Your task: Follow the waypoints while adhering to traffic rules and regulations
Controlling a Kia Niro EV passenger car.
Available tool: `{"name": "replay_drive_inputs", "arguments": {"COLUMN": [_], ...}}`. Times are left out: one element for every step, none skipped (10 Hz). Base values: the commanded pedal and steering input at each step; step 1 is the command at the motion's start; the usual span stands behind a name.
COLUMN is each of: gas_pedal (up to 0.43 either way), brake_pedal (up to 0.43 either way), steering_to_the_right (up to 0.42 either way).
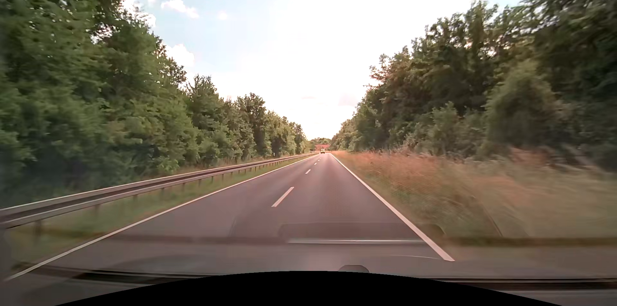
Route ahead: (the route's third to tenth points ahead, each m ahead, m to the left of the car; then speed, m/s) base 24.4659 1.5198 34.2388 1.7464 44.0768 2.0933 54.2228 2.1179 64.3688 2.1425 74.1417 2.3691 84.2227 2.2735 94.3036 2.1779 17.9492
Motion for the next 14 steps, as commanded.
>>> {"name": "replay_drive_inputs", "arguments": {"gas_pedal": [0.067,0.067,0.067,0.067,0.067,0.067,0.067,0.067,0.067,0.067,0.067,0.067,0.067,0.067], "brake_pedal": [0.000,0.000,0.000,0.000,0.000,0.000,0.000,0.000,0.000,0.000,0.000,0.000,0.000,0.000], "steering_to_the_right": [-0.003,-0.003,-0.003,-0.003,-0.003,-0.003,-0.003,-0.003,-0.004,-0.004,-0.004,-0.004,-0.004,-0.004]}}
